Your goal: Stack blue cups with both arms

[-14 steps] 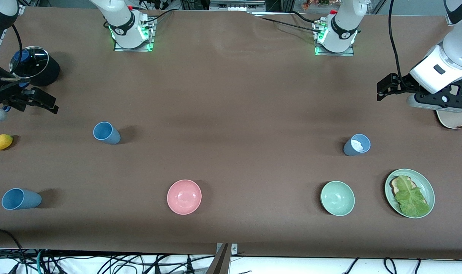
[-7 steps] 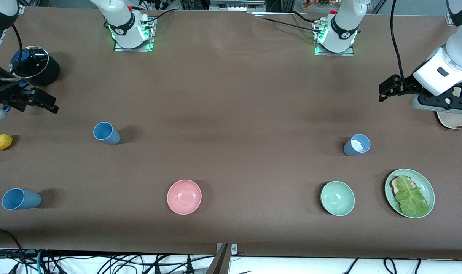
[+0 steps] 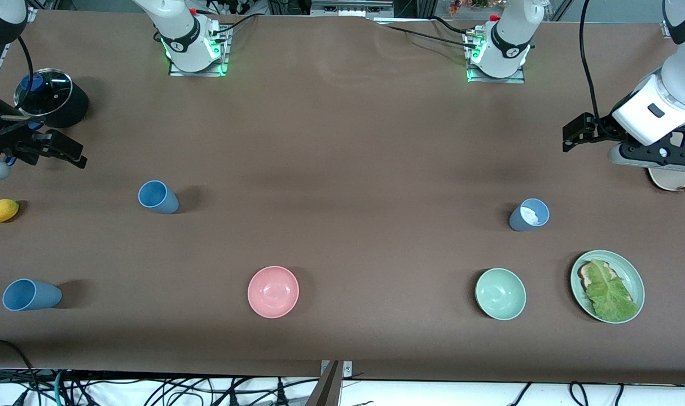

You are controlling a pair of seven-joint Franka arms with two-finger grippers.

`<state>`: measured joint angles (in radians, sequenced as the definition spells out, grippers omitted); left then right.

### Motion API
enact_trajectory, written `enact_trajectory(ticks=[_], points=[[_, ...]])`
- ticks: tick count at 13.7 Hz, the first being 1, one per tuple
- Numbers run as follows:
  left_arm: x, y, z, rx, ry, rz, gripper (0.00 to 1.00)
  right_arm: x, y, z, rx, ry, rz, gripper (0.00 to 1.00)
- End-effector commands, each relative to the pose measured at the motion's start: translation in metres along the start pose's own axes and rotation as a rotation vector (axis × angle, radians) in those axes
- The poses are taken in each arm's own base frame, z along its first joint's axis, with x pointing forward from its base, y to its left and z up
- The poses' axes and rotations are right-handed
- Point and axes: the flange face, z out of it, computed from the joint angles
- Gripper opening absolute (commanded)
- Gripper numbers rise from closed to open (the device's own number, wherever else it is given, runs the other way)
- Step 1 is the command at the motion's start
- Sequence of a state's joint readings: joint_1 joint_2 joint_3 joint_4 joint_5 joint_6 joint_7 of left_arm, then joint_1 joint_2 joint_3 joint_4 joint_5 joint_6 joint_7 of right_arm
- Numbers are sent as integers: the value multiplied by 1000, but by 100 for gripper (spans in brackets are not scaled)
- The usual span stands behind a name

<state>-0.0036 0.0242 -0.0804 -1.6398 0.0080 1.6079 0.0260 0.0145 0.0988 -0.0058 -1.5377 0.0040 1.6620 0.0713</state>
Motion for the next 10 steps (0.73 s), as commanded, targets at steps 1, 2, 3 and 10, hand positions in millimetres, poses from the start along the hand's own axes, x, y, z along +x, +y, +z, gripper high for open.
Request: enact_trajectory(ticks=[1, 2, 3, 10], points=[[0, -2, -3, 5, -12, 17, 100, -2, 3, -1, 1, -3, -4, 100], [-1, -2, -2, 5, -13, 19, 100, -2, 3, -3, 1, 0, -4, 100], [-2, -7, 0, 4, -19, 10, 100, -2, 2, -2, 2, -3, -4, 100], [-1, -8, -1, -1, -15, 8, 100, -2, 2, -2, 2, -1, -4, 100]])
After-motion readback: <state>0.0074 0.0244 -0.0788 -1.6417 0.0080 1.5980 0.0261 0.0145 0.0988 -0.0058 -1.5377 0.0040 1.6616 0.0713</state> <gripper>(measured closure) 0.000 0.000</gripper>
